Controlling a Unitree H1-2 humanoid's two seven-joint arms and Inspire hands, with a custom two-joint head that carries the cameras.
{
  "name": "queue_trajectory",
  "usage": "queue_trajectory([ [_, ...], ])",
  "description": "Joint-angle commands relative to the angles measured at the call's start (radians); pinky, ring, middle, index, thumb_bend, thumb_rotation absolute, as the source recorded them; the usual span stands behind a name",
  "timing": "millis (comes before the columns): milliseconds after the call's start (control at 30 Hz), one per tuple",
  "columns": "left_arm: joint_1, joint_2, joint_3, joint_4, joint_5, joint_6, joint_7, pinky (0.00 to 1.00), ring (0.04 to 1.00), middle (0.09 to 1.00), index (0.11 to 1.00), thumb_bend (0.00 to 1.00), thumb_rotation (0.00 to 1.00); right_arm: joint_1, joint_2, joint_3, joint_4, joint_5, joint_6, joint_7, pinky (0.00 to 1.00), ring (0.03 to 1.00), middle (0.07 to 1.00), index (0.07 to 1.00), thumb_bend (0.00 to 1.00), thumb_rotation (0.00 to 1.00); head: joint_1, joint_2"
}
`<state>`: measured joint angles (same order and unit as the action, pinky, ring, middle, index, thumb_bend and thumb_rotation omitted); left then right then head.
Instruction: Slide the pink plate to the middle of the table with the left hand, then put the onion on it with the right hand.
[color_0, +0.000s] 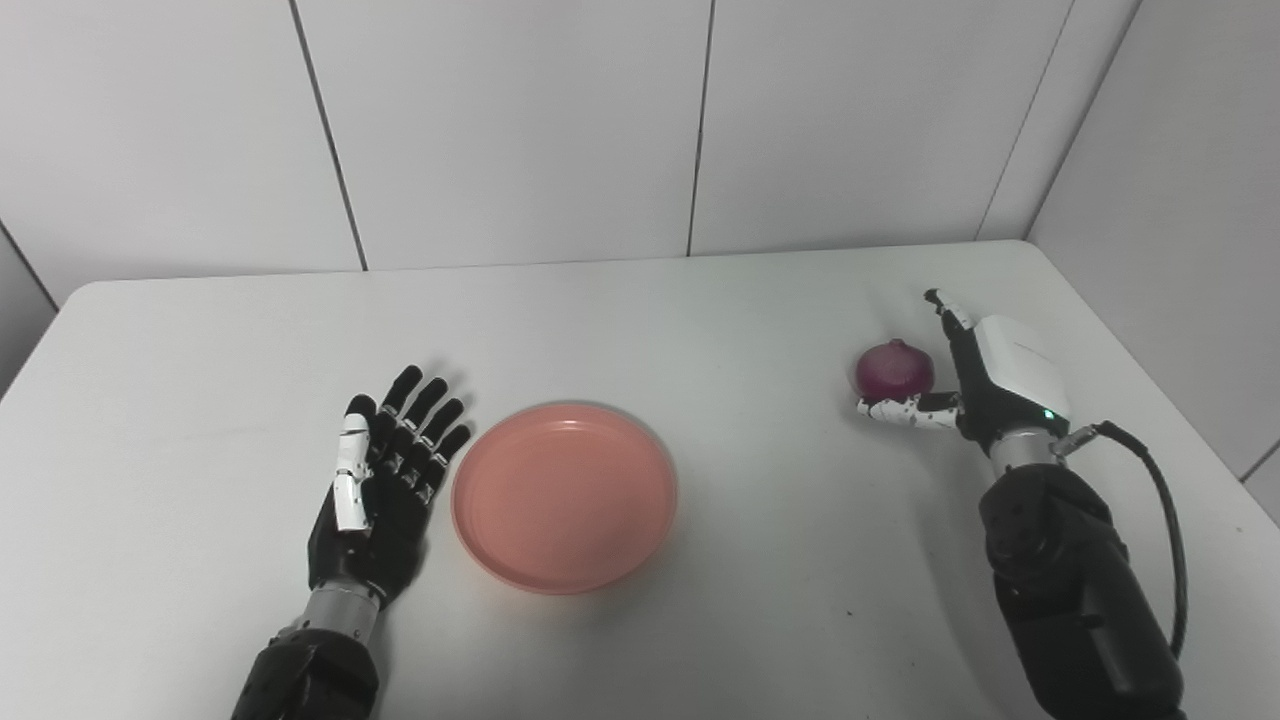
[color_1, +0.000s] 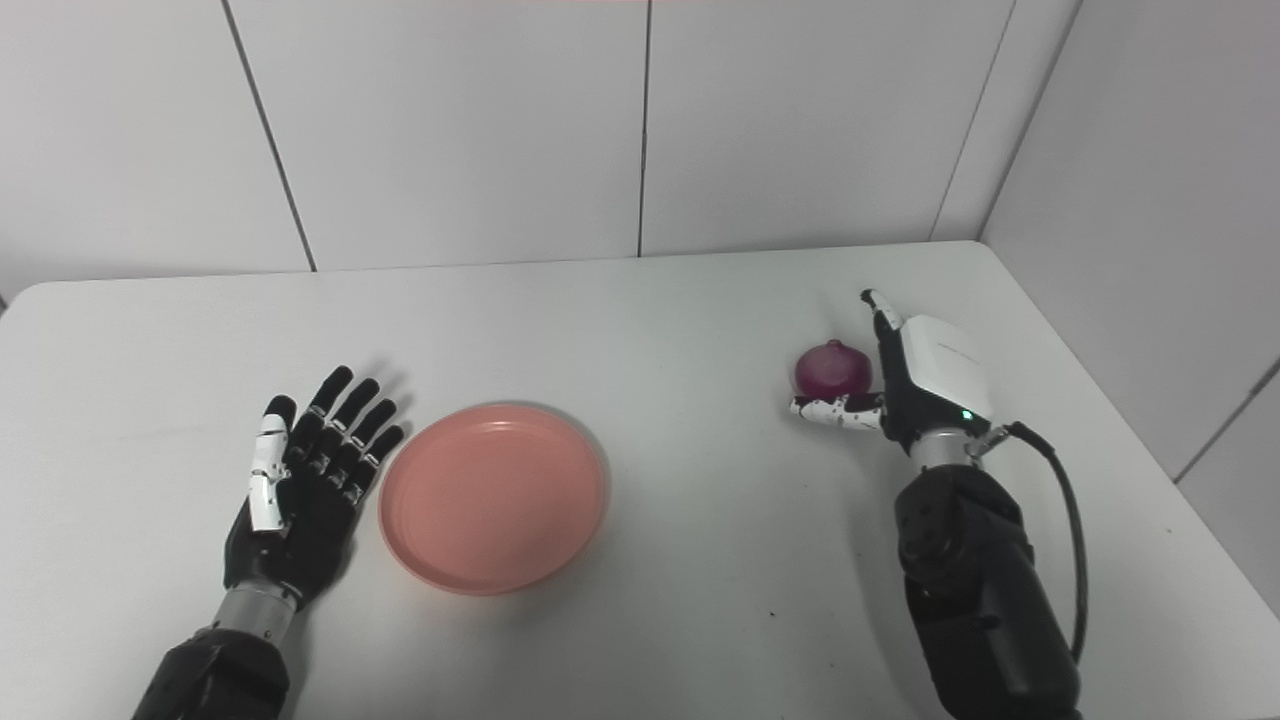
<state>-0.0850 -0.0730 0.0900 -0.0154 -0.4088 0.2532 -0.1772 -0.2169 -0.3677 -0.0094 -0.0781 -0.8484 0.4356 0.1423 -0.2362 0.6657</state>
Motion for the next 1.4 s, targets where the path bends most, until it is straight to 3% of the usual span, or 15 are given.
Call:
queue_trajectory([
  [0, 0.015, 0.008, 0.006, 0.007, -0.009, 0.018, 0.007, 0.91, 0.906, 0.919, 0.905, 0.41, 1.00, -0.054, -0.029, -0.002, -0.001, 0.004, 0.004, -0.022, 0.68, 0.827, 0.892, 0.903, 0.98, 0.38, 0.002, 0.000],
  [1133, 0.023, 0.009, 0.001, -0.001, -0.008, 0.018, 0.013, 0.91, 0.908, 0.918, 0.903, 0.41, 1.00, -0.134, -0.063, 0.073, 0.130, 0.050, 0.011, -0.041, 0.65, 0.775, 0.828, 0.819, 0.91, 0.38, 0.004, 0.014],
  [1267, 0.025, 0.007, 0.001, -0.004, -0.012, 0.019, 0.012, 0.91, 0.910, 0.920, 0.905, 0.41, 1.00, -0.137, -0.063, 0.073, 0.141, 0.046, 0.012, -0.056, 0.59, 0.721, 0.786, 0.801, 0.89, 0.35, 0.005, 0.014],
  [1367, 0.025, 0.008, 0.002, -0.001, -0.012, 0.016, 0.012, 0.91, 0.910, 0.920, 0.904, 0.41, 1.00, -0.140, -0.068, 0.073, 0.154, 0.054, 0.007, -0.063, 0.60, 0.720, 0.777, 0.794, 0.87, 0.32, 0.005, 0.014],
])
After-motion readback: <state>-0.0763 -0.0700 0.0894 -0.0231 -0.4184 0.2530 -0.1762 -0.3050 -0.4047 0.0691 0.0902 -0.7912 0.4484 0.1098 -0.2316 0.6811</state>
